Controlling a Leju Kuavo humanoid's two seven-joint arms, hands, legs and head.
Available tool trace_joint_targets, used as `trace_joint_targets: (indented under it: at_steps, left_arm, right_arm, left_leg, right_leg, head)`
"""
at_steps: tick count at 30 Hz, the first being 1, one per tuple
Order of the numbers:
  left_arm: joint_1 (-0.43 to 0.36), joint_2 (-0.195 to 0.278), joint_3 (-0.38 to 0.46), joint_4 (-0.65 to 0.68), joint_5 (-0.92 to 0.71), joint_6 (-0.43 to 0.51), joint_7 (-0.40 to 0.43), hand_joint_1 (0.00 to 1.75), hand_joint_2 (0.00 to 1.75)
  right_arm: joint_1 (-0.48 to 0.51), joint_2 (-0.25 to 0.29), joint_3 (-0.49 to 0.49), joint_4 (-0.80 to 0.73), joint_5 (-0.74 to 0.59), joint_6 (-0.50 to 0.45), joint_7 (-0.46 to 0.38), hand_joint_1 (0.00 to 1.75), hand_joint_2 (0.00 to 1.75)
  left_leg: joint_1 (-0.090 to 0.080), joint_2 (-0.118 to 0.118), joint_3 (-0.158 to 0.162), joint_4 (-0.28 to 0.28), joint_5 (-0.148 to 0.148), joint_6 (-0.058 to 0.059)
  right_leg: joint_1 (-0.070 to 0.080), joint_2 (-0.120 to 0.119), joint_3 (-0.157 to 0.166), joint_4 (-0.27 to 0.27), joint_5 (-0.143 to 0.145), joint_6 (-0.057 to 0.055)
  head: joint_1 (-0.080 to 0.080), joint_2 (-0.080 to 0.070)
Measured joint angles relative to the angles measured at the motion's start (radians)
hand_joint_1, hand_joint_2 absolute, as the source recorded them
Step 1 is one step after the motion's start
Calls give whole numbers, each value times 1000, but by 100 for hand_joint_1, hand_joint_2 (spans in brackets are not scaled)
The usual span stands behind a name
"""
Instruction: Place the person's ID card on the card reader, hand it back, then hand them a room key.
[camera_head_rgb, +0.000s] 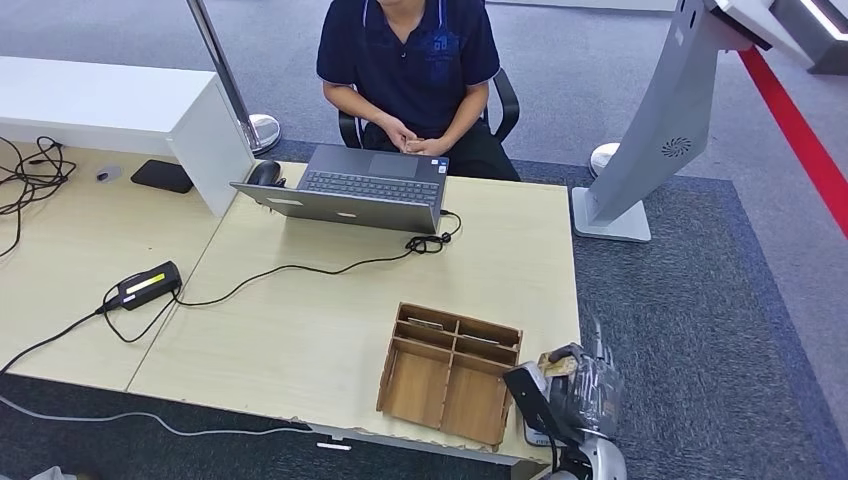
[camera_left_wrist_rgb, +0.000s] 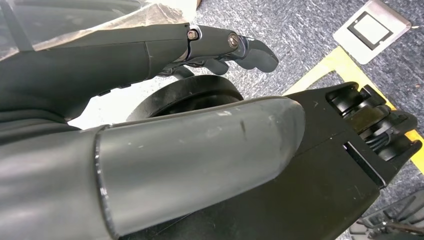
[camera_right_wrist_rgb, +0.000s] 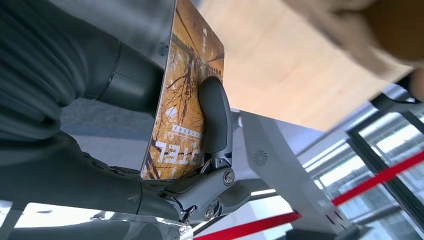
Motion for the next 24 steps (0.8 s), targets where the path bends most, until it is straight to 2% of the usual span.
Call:
trace_joint_targets:
  at_steps: [6, 14, 24]
  left_arm:
    - [0, 0, 0, 0, 0, 1, 0, 0, 0]
    - [0, 0, 0, 0, 0, 1, 0, 0, 0]
    - [0, 0, 0, 0, 0, -5, 0, 0, 0]
  right_arm:
    - [5, 27, 38, -125, -22, 0, -8, 175, 175]
    - [12, 52, 139, -299, -9, 0, 16, 175, 175]
    - [-25, 69, 267, -386, 8, 1, 31, 175, 175]
  left_leg:
    - [0, 0, 0, 0, 0, 0]
    - [0, 0, 0, 0, 0, 0]
    - [0, 0, 0, 0, 0, 0]
  right_leg:
    - [0, 0, 0, 0, 0, 0]
    - [0, 0, 0, 0, 0, 0]
    - [0, 0, 0, 0, 0, 0]
  head:
    - [0, 0]
    - [0, 0]
    - [0, 0]
